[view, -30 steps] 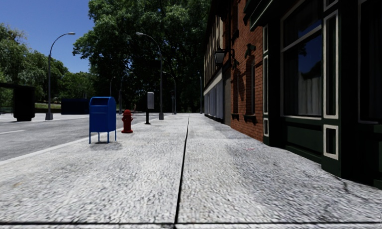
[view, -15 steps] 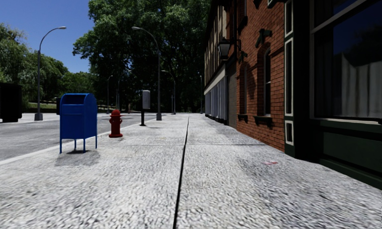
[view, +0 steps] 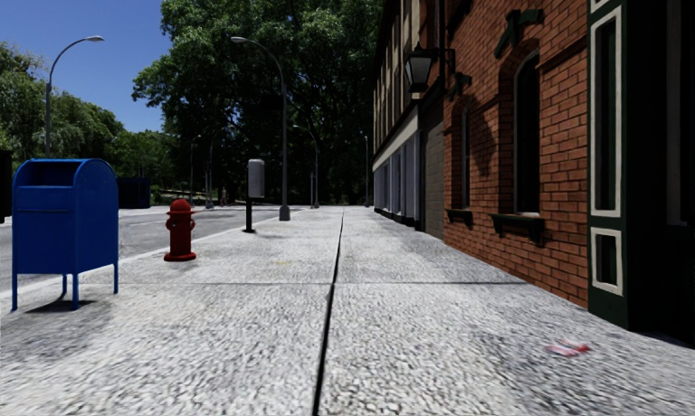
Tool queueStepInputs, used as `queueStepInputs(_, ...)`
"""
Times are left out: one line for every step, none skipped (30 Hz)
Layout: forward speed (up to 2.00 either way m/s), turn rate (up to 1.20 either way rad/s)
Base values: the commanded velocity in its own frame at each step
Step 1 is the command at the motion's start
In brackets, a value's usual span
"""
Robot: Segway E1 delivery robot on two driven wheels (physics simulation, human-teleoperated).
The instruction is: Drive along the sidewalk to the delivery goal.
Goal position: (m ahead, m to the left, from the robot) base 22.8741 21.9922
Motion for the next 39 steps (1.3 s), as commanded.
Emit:
queueStepInputs(2.0,0.0)
queueStepInputs(2.0,0.0)
queueStepInputs(2.0,0.0)
queueStepInputs(2.0,0.0)
queueStepInputs(2.0,0.0)
queueStepInputs(2.0,0.0)
queueStepInputs(2.0,0.0)
queueStepInputs(2.0,0.0)
queueStepInputs(2.0,0.0)
queueStepInputs(2.0,0.0)
queueStepInputs(2.0,0.0)
queueStepInputs(2.0,0.0)
queueStepInputs(2.0,0.0)
queueStepInputs(2.0,0.0)
queueStepInputs(2.0,0.0)
queueStepInputs(2.0,0.0)
queueStepInputs(2.0,0.0)
queueStepInputs(2.0,0.0)
queueStepInputs(2.0,0.0)
queueStepInputs(2.0,0.0)
queueStepInputs(2.0,0.0)
queueStepInputs(2.0,0.0)
queueStepInputs(2.0,0.0)
queueStepInputs(2.0,0.0)
queueStepInputs(2.0,0.0)
queueStepInputs(2.0,0.0)
queueStepInputs(2.0,0.0)
queueStepInputs(2.0,0.0)
queueStepInputs(2.0,0.0)
queueStepInputs(2.0,0.0)
queueStepInputs(2.0,0.0)
queueStepInputs(2.0,0.0)
queueStepInputs(2.0,0.0)
queueStepInputs(2.0,0.0)
queueStepInputs(2.0,0.0)
queueStepInputs(2.0,0.0)
queueStepInputs(2.0,0.0)
queueStepInputs(2.0,0.0)
queueStepInputs(2.0,0.0)
